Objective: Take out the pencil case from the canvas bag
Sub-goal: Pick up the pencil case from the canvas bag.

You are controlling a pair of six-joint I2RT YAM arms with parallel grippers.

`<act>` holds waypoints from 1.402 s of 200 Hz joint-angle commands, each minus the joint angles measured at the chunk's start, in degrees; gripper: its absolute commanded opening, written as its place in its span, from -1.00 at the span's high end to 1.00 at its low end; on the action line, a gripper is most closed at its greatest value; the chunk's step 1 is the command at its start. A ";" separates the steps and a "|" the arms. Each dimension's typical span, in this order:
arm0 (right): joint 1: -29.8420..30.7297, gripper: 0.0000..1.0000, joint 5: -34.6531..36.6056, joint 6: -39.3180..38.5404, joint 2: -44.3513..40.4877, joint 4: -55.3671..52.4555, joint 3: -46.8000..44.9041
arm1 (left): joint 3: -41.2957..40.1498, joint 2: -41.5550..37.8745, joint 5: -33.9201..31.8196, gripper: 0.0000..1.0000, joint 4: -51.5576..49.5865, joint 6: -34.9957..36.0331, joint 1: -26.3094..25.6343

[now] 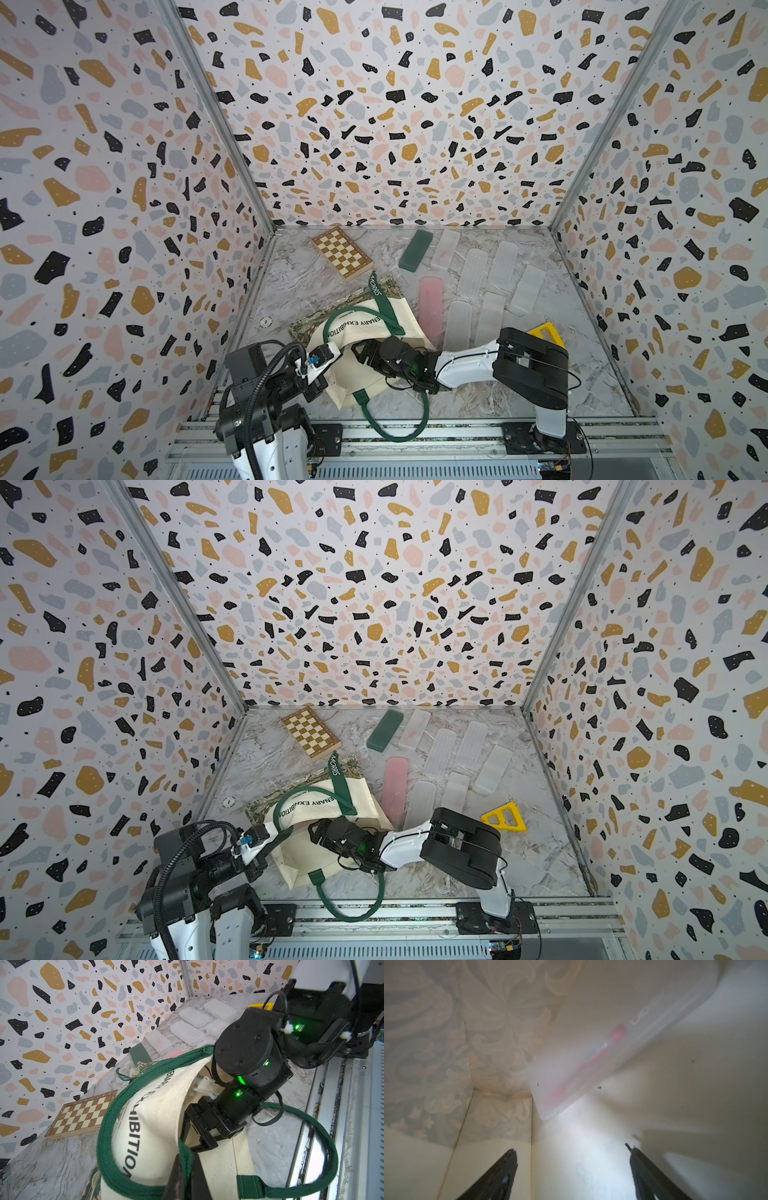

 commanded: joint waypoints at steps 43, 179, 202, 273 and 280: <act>0.01 -0.69 1.74 10.55 8.61 4.36 4.30 | 1.49 -1.68 7.73 1.00 -3.94 0.53 0.05; -9.20 -0.47 -14.19 -1.37 25.94 32.63 18.35 | 4.64 6.10 15.30 1.00 -21.38 19.35 0.05; -11.96 -0.33 -19.82 -5.50 26.26 32.64 23.02 | 5.15 7.24 14.54 1.00 -25.32 23.80 0.05; -14.23 0.06 -22.56 -13.22 18.94 35.02 16.10 | 3.90 6.40 6.54 1.00 -21.01 23.00 0.00; -14.15 0.08 -22.68 -13.84 18.10 35.14 15.17 | 3.65 5.93 6.46 1.00 -18.63 20.30 0.04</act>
